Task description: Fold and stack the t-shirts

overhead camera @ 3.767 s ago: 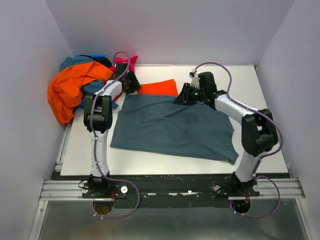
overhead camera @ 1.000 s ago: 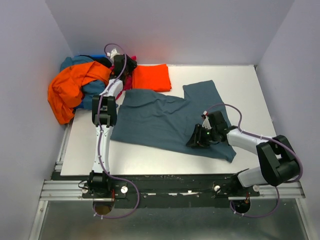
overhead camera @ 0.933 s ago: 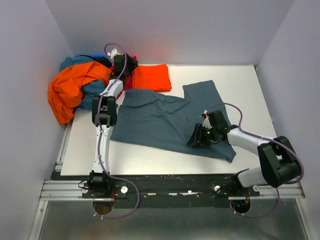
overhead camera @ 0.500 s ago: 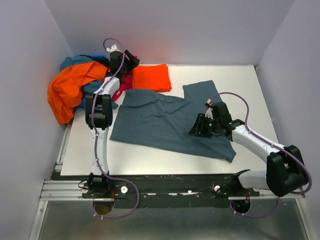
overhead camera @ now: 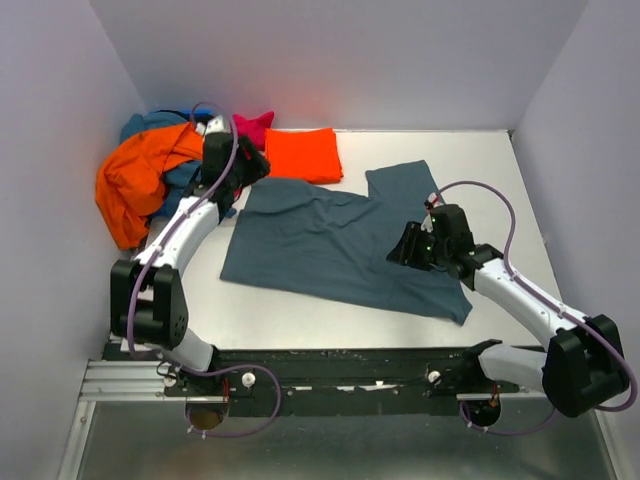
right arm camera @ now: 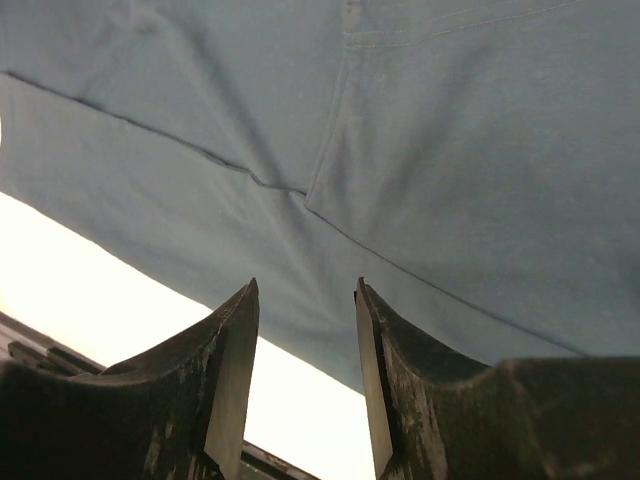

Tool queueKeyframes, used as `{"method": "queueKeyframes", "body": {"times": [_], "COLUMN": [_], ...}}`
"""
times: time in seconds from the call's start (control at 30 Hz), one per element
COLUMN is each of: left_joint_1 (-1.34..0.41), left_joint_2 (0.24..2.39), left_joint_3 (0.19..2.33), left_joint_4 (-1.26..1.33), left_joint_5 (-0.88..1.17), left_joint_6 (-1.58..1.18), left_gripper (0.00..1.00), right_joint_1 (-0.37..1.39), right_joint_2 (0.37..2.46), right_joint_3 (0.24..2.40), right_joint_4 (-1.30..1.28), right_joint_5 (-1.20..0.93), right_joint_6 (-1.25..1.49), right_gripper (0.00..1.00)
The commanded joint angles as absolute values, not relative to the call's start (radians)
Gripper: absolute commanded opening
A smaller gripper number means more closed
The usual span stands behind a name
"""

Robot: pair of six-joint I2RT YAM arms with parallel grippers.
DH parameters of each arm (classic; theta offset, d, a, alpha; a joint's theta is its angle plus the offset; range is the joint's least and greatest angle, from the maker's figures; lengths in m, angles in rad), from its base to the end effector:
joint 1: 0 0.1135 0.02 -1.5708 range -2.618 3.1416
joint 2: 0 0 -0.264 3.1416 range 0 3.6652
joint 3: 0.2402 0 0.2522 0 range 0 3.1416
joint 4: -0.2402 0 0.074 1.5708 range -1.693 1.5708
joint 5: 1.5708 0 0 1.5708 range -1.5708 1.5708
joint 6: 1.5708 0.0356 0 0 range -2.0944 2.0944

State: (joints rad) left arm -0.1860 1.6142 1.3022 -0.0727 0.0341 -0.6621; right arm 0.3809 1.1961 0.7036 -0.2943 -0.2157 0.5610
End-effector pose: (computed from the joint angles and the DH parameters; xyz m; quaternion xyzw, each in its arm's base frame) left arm 0.3777 -0.0723 0.3180 -0.1862 0.8080 -0.2428 0.5035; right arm 0.2241 0.0979 0.2192 0.0417 0.9188 0.2610 0.2933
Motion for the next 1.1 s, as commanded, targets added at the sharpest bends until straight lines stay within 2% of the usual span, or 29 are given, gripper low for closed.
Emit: {"method": "queueKeyframes", "body": {"times": [0.0, 0.13, 0.37, 0.53, 0.7, 1.07], "left_joint_1": [-0.158, -0.146, -0.121, -0.087, -0.086, -0.086], "left_joint_2": [1.473, 1.343, 1.108, 1.147, 1.178, 1.183], "left_joint_3": [1.073, 0.918, 0.681, 0.670, 0.624, 0.558], "left_joint_4": [-0.271, -0.388, -0.397, -0.472, -0.427, -0.410], "left_joint_5": [-0.198, -0.297, -0.422, -0.393, -0.313, -0.287], "left_joint_6": [-0.689, -0.822, -0.902, -0.929, -0.934, -0.946], "left_gripper": [0.69, 0.58, 0.57, 0.57, 0.57, 0.54], "right_joint_1": [0.373, 0.373, 0.371, 0.371, 0.371, 0.371], "right_joint_2": [1.144, 1.115, 1.078, 1.074, 1.072, 1.075], "right_joint_3": [0.670, 0.658, 0.634, 0.632, 0.634, 0.617], "right_joint_4": [-0.305, -0.314, -0.299, -0.295, -0.291, -0.287], "right_joint_5": [-0.098, -0.041, -0.055, -0.078, -0.080, -0.080], "right_joint_6": [0.594, 0.604, 0.604, 0.598, 0.598, 0.603], "right_gripper": [0.51, 0.51, 0.51, 0.51, 0.51, 0.51]}}
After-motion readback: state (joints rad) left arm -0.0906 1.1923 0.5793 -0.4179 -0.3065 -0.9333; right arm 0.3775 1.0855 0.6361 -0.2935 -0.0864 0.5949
